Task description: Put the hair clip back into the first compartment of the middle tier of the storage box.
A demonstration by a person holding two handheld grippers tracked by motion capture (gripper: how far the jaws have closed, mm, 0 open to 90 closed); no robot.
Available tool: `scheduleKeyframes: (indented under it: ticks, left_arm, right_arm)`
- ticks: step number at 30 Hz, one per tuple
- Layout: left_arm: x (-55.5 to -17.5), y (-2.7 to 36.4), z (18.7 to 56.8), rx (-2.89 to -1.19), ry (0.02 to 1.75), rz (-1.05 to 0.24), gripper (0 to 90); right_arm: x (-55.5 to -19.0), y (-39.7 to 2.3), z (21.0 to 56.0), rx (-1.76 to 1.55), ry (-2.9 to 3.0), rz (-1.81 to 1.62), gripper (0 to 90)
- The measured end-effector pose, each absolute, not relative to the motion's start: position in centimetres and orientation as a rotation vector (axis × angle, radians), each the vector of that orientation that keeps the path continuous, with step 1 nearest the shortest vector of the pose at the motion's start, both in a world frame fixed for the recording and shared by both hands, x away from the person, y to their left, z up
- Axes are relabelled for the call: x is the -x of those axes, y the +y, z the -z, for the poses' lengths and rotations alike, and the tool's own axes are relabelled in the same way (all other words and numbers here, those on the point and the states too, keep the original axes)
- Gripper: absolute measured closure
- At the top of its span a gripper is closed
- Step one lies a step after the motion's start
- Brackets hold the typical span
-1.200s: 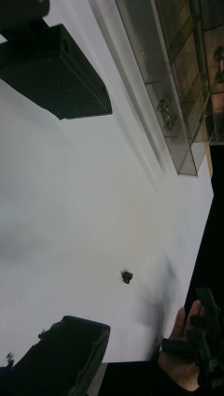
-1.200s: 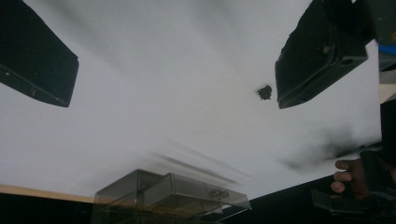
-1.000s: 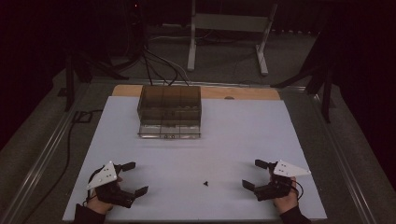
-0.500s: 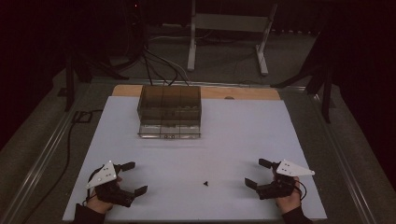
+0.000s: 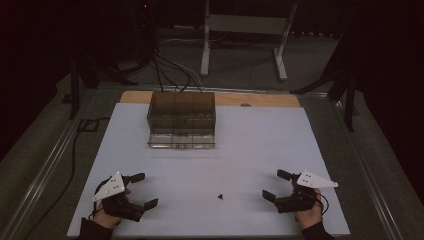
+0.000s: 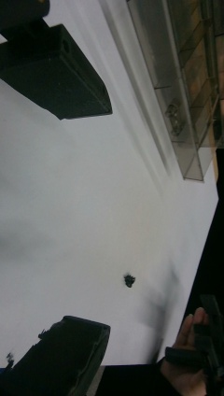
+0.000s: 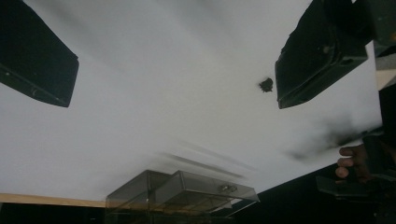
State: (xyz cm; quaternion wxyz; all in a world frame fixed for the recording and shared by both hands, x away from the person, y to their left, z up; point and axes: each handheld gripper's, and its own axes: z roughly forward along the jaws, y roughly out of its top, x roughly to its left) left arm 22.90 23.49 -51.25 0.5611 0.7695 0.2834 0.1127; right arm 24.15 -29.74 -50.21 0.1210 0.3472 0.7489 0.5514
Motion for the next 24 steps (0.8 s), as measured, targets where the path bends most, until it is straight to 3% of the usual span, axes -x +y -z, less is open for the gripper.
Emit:
scheduleKeyframes:
  ticks: [24]
  left_arm:
    - [-25.4,20.5,46.8,-1.848,0.534,-0.19,0.5]
  right_arm:
    - [-23.9,-28.9,50.3,-1.003,2.19,-1.633,0.0]
